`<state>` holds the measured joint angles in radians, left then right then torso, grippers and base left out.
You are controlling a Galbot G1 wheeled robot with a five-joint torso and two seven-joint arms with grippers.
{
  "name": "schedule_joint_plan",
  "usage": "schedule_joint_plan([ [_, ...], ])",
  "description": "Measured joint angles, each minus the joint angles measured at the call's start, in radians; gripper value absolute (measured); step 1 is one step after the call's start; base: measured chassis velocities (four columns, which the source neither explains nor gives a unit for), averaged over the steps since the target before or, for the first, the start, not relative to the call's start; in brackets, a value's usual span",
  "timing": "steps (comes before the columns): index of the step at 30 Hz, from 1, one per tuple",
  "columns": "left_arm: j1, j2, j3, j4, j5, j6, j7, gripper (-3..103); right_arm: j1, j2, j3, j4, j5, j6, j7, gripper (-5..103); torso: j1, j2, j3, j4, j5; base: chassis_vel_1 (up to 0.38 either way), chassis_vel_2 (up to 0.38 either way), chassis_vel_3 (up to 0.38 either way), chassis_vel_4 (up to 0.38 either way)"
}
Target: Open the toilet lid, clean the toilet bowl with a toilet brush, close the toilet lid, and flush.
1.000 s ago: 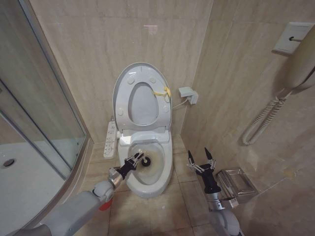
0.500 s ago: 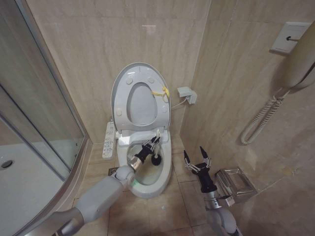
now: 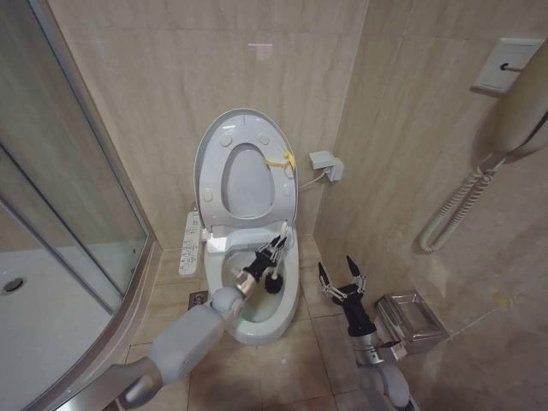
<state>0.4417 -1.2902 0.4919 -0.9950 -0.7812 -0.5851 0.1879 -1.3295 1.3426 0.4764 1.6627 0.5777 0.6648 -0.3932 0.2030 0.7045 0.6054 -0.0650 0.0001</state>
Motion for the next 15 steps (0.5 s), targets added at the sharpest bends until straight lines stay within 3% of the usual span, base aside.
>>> schedule_joint_plan([
  [5, 0.027, 0.01, 0.0, 0.06, 0.015, -0.004, 0.006, 15, -0.004, -0.005, 0.004, 0.001, 0.003, 0.002, -0.001, 100, 0.0, 0.0, 0.0, 0.0021, 0.0, 0.0, 0.0, 0.0, 0.0],
  [9, 0.011, -0.001, -0.002, 0.056, 0.015, -0.005, 0.004, 15, -0.005, -0.007, 0.005, 0.0, 0.005, 0.003, -0.001, 100, 0.0, 0.0, 0.0, 0.0015, -0.0001, 0.0, 0.0, 0.0, 0.0],
  [10, -0.011, -0.017, -0.002, 0.041, 0.014, -0.007, 0.003, 15, -0.004, -0.006, 0.005, -0.002, 0.005, 0.003, -0.001, 100, 0.0, 0.0, 0.0, 0.0001, -0.0001, 0.0, 0.0, 0.0, 0.0],
  [15, -0.053, -0.051, -0.001, 0.033, -0.005, -0.007, 0.002, 15, -0.008, 0.001, 0.004, 0.001, 0.003, 0.004, -0.003, 100, 0.0, 0.0, 0.0, -0.0001, -0.0001, 0.0, 0.0, 0.0, 0.0],
])
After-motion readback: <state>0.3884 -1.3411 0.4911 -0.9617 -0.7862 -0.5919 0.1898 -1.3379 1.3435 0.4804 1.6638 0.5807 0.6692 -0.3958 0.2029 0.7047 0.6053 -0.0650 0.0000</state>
